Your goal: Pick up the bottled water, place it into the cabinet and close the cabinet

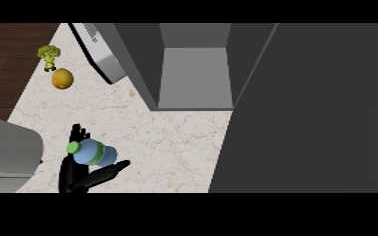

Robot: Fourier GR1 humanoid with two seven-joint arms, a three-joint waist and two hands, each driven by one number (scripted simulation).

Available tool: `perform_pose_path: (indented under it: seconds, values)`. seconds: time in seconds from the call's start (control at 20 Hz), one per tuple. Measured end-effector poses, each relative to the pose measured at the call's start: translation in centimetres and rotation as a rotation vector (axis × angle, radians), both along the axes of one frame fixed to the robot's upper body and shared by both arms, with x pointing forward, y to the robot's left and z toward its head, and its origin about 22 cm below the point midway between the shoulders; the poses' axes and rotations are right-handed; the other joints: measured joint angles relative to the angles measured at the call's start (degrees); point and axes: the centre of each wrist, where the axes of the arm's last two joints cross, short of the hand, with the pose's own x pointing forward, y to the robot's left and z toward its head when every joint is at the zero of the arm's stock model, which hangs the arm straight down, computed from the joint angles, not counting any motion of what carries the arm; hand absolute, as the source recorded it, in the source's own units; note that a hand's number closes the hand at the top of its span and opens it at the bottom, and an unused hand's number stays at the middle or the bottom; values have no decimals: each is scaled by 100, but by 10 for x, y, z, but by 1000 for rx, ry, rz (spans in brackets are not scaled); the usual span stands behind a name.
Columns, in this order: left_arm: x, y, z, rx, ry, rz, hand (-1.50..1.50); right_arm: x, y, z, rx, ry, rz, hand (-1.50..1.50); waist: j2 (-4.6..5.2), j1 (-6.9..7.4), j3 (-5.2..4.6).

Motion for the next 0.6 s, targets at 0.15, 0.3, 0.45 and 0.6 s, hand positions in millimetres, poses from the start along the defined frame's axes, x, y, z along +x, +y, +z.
perform_pose_path:
  seconds: [0.15,0.3,0.45,0.6]
  values:
    - [-7,0,-8,-22,-24,-2,-150,-2,-1,-2,-2,2,-5,-150,-2,-6,0]
    - [-9,4,-19,-46,-49,-7,150,-3,-1,-2,-4,6,-6,-150,-1,-15,-1]
    - [-6,0,-23,-79,-69,-11,150,-2,-1,-3,-4,6,-9,-150,1,-9,1]
    - [-3,-1,-25,-100,-89,-6,150,-4,-1,-4,-6,7,-8,-150,-1,-13,3]
